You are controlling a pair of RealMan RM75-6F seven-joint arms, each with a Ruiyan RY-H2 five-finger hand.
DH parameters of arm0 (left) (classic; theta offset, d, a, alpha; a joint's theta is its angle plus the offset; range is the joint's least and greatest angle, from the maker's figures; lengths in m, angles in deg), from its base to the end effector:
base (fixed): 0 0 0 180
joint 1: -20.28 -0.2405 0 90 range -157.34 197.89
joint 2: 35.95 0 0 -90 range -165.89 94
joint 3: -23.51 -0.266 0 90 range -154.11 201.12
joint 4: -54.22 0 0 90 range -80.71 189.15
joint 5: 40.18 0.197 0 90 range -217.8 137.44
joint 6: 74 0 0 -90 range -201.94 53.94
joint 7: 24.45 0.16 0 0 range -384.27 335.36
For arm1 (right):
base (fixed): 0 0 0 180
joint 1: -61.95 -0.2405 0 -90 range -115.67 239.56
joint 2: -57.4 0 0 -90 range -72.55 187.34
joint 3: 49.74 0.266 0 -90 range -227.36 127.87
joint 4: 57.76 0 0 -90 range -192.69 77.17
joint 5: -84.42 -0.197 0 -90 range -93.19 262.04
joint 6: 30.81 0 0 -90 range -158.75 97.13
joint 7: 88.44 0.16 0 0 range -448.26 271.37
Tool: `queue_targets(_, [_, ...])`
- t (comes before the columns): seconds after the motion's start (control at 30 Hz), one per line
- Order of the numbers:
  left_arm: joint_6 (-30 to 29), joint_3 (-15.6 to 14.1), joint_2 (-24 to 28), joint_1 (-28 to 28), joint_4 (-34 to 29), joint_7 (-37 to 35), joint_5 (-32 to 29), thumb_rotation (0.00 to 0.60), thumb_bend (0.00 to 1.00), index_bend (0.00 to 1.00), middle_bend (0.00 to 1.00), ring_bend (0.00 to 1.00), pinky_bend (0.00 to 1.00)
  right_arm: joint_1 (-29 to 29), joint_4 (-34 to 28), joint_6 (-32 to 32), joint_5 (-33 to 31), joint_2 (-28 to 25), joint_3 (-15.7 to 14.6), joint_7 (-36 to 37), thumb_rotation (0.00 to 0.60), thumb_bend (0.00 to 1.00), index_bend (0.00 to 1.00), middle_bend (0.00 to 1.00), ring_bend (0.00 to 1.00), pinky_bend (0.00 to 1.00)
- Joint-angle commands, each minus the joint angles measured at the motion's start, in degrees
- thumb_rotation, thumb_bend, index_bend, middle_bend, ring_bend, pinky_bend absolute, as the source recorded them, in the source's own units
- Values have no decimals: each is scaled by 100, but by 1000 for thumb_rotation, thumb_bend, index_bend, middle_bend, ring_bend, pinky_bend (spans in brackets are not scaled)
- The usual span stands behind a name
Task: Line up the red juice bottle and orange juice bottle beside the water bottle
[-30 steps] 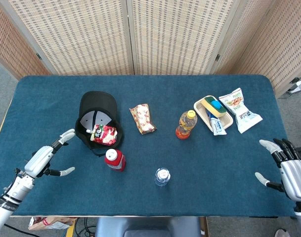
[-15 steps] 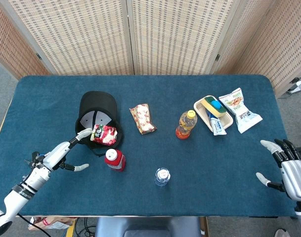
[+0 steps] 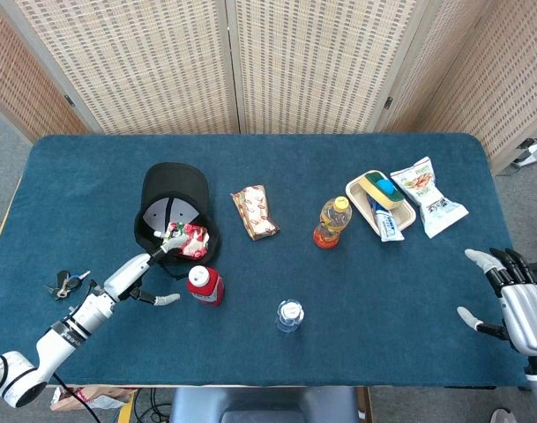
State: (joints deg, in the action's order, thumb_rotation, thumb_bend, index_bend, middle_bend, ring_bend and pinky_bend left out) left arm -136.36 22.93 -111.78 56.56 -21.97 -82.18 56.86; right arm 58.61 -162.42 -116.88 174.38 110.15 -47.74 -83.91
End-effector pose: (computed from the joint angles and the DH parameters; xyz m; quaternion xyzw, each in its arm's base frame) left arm -0.2168 0.3302 0.0566 -0.6176 -0.5943 -0.4902 0.1583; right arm -0.2781 -0.1831 0.2141 0.5932 -0.4071 0.4224 0.5513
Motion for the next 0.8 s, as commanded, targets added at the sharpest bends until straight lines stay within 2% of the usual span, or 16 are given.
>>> queue_targets(0.03, [51,-34,-79,61,58,-72,-22,600,185,69,48,132,200,1,9,7,-1,2,-4,4,600,202,179,216,88,83])
queue_targets(0.8, [427,-222,-611,484,457,-457,-173,600,185,128,87,157,201,14,214,42,-19,64,-15,223,600,203,179,216,88,83])
